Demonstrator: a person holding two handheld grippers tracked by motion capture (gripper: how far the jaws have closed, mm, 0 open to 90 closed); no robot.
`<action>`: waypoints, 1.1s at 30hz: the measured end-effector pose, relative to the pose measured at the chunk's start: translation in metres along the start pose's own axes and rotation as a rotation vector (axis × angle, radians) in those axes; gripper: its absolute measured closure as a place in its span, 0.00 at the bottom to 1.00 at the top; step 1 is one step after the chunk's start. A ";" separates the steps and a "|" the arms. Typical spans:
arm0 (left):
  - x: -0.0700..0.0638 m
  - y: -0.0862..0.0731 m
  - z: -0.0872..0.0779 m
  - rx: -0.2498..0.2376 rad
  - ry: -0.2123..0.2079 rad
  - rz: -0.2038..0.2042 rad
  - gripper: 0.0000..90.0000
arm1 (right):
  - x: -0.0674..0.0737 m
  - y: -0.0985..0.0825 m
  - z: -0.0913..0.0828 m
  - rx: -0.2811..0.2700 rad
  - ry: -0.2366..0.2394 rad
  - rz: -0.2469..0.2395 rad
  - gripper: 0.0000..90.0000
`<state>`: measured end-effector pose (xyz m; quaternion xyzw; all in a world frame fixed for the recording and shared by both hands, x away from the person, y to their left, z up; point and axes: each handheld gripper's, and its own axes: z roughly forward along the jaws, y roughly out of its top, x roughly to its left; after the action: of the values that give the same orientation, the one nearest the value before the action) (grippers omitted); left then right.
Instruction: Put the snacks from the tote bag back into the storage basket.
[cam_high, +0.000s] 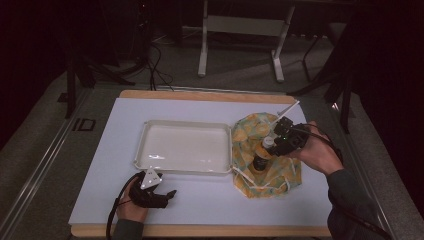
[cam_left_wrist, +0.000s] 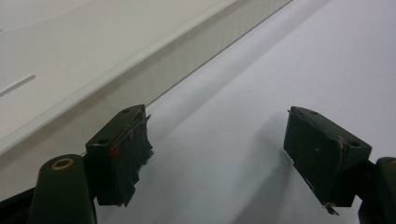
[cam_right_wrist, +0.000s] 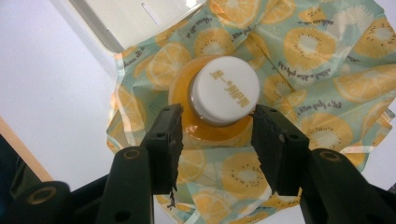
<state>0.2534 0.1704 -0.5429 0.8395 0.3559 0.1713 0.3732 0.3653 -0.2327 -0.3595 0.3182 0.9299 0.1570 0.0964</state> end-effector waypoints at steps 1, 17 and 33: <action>0.000 0.000 0.000 0.000 0.000 0.000 0.25 | 0.000 0.002 0.001 0.004 0.003 0.004 0.58; -0.001 0.000 0.001 0.004 -0.003 0.000 0.25 | -0.002 0.016 0.011 0.034 -0.003 0.015 0.60; -0.001 0.000 0.001 0.011 0.000 0.008 0.25 | -0.002 0.021 0.011 0.065 -0.005 0.030 0.65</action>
<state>0.2535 0.1687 -0.5433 0.8429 0.3536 0.1708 0.3680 0.3815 -0.2155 -0.3621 0.3356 0.9294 0.1274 0.0860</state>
